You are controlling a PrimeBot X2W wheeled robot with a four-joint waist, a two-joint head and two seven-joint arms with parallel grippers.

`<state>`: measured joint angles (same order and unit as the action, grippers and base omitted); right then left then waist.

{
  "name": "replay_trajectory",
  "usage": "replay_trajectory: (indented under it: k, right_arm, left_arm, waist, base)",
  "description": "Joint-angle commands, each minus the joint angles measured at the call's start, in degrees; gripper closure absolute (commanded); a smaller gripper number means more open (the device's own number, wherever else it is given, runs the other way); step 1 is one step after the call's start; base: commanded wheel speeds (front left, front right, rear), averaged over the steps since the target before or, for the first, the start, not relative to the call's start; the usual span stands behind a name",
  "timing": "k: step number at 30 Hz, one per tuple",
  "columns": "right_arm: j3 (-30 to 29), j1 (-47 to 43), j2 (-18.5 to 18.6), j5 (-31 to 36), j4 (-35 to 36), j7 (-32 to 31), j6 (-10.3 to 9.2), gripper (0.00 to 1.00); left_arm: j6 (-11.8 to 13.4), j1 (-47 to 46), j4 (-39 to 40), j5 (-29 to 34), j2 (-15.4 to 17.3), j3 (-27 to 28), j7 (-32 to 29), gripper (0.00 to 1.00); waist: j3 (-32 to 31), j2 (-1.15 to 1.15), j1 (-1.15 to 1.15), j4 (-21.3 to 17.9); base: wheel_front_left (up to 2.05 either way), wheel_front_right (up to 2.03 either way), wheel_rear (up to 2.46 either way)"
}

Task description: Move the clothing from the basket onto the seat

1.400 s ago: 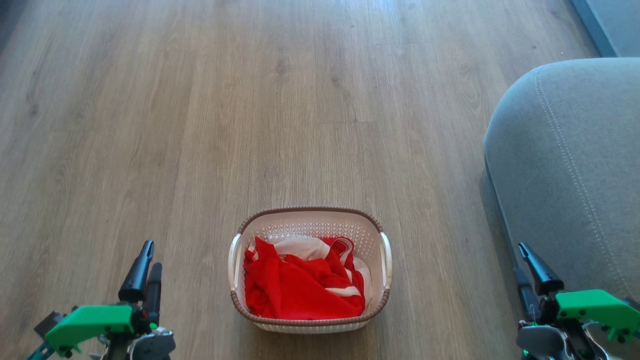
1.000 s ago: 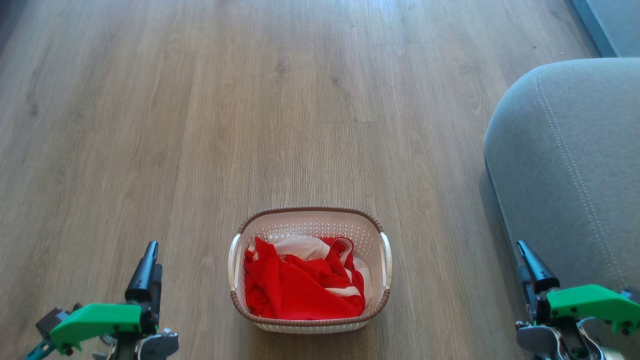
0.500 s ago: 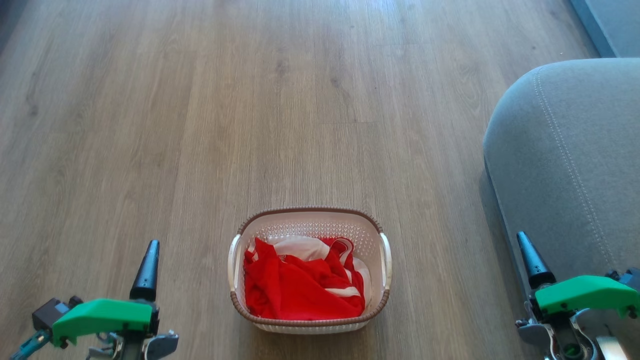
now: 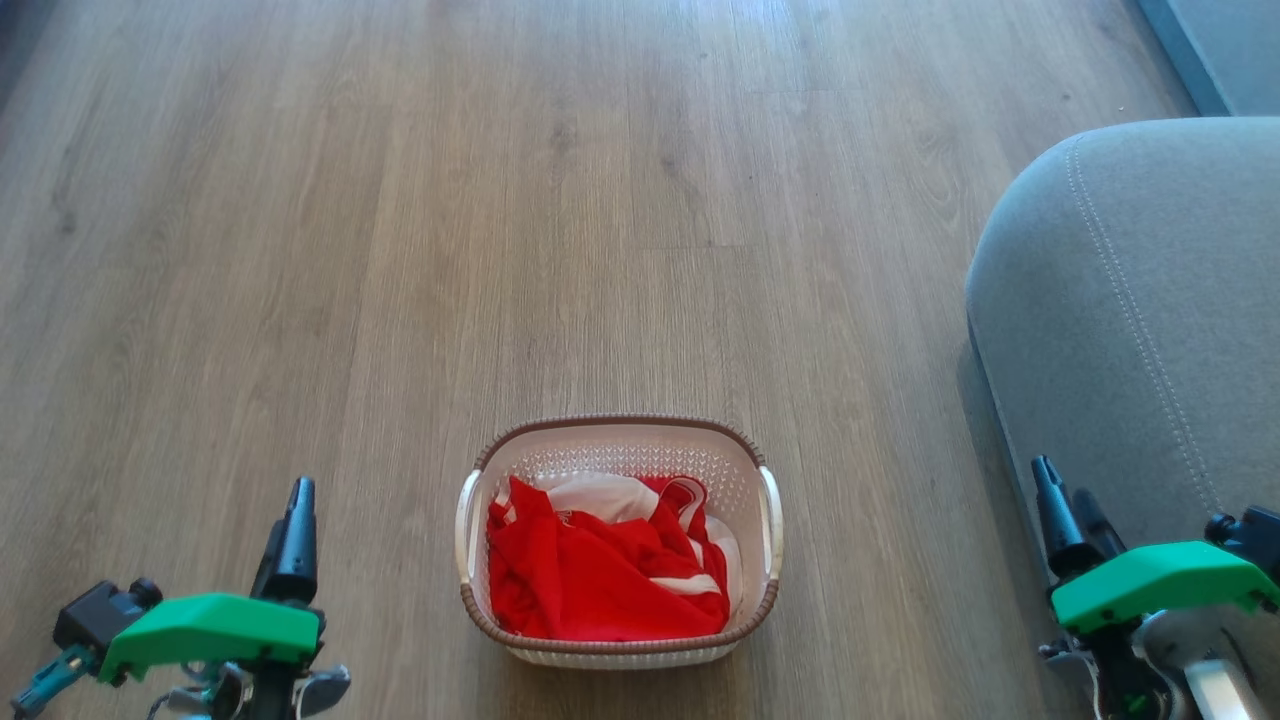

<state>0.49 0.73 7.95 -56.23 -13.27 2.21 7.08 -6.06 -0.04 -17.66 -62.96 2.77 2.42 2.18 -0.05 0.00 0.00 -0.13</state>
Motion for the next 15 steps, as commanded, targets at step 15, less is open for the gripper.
replay_trajectory:
  k: [15]
  right_arm:
    - [4.1,2.0,4.3,10.4,2.4,3.0,0.22,0.0]
  left_arm:
    - [-1.1,-2.6,2.8,12.0,0.4,1.9,3.0,0.0]
  waist:
    - [0.0,0.0,0.0,0.1]
  base:
    - [0.0,0.0,0.0]
